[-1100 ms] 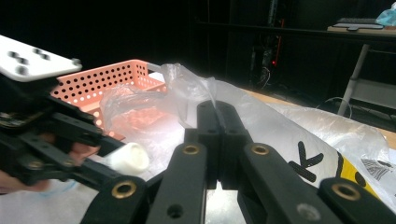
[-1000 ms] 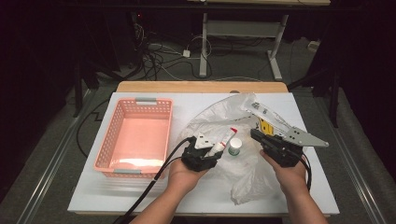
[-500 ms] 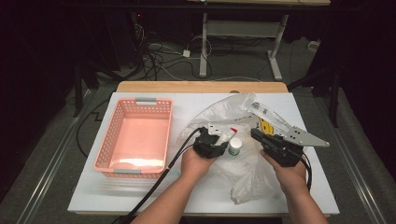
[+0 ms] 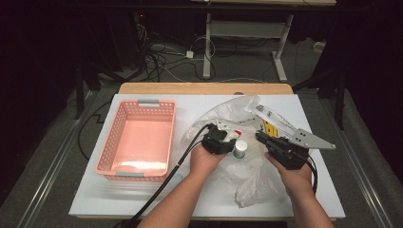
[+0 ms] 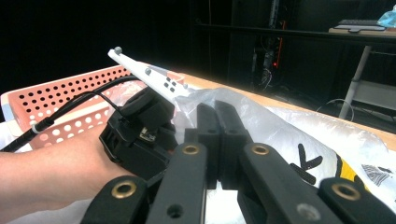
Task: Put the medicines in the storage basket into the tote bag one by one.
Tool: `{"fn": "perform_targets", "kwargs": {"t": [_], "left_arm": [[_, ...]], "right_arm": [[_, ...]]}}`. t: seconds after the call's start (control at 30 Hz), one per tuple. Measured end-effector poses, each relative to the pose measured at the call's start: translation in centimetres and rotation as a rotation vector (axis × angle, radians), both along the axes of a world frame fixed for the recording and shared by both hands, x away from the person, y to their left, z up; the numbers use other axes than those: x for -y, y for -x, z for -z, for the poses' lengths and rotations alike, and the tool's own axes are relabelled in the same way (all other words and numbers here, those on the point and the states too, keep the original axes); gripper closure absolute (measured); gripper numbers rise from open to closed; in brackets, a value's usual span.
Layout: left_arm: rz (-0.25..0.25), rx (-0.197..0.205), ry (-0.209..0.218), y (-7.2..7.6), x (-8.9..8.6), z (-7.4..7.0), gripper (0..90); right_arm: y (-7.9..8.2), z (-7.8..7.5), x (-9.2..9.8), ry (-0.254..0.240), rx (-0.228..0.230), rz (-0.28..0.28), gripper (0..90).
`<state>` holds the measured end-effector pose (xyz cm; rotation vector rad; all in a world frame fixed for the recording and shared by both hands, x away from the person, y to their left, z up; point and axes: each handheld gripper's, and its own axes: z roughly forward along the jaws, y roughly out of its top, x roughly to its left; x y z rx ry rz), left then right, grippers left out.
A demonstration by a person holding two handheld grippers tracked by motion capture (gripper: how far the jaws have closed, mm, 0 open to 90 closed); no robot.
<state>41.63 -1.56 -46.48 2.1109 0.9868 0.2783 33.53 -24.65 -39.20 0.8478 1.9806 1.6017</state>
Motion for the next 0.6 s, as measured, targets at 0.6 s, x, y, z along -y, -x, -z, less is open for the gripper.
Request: {"fn": "perform_targets", "kwargs": {"t": [0.6], "left_arm": [[0.082, 0.066, 0.029, 6.8, -4.3, -0.6, 46.6]], "right_arm": [[0.1, 0.1, -0.4, 0.009, -0.010, -0.001, 90.0]]}}
